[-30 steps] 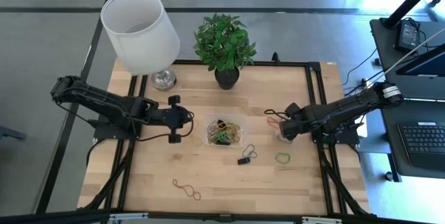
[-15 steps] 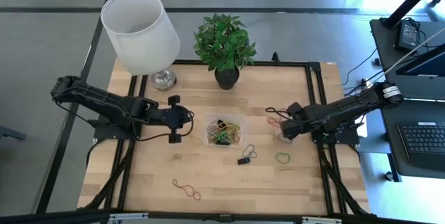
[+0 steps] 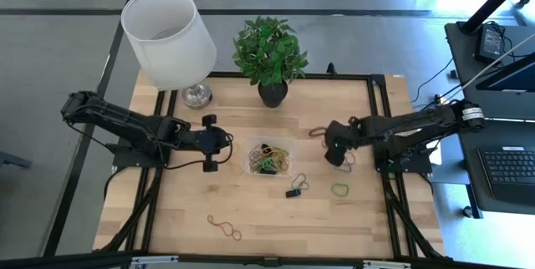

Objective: Pick and place rubber bands into bin
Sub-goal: Put the left red rubber band into the transparent container, then put the top blue rubber band into the transparent container

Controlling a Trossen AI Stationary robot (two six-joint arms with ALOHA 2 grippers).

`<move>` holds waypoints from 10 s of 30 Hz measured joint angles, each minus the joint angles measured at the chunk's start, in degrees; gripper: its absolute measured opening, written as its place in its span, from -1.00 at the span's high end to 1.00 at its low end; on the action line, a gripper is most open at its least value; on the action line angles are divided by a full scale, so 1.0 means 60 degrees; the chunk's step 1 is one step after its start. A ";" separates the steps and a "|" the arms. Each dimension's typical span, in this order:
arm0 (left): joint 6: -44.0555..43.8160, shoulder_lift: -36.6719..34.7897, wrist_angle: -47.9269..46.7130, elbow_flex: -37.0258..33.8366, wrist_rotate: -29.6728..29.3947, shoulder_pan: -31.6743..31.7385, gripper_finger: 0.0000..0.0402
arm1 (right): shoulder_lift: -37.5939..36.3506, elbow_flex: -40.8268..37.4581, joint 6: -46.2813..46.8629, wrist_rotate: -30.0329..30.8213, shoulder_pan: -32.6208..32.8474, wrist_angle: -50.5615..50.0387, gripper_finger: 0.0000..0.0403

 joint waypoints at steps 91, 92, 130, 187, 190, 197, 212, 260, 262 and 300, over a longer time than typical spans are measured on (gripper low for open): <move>-0.0499 -0.0004 0.0002 0.0000 -0.0062 0.0003 0.98 | 0.0707 0.3678 -0.2948 -0.0663 -0.2513 -0.3259 0.99; -0.0499 -0.0004 0.0002 0.0000 -0.0062 0.0001 0.98 | 0.0647 0.3963 -0.2814 -0.0576 -0.2476 -0.3502 0.99; 0.0327 -0.0004 -0.0009 0.0000 -0.0062 0.0000 0.98 | 0.3542 0.6135 -0.1746 -0.0122 0.0997 0.2183 1.00; 0.0678 0.0719 -0.1538 -0.0011 0.0879 0.2342 0.42 | 0.2957 0.5096 0.3080 -0.0283 0.2314 -0.0747 0.41; 0.1067 0.1250 -0.1523 -0.0011 0.1194 0.2735 0.37 | 0.2440 0.4151 0.4292 -0.0205 0.2762 -0.0518 0.45; 0.1627 0.2541 -0.1549 -0.0109 0.1916 0.3451 0.36 | 0.1572 0.2119 0.6818 -0.0188 0.3789 0.0958 0.47; 0.0697 0.3620 0.0414 -0.1624 0.3058 0.3942 0.72 | 0.1392 0.1337 0.5652 -0.0177 0.4243 0.1393 0.48; -0.1523 0.9396 -0.4689 0.8938 0.2074 0.0936 0.88 | -0.3122 -0.2685 0.4191 0.0304 0.4586 0.3546 0.48; -0.1526 0.9475 -0.4719 0.8932 0.2091 0.0940 0.79 | -0.3122 -0.2685 0.4096 0.0306 0.4586 0.3594 0.48; 0.1119 0.7772 -0.5596 0.9395 0.2131 0.0872 0.62 | 0.1001 0.1796 0.2984 -0.0702 0.1955 -0.2491 0.66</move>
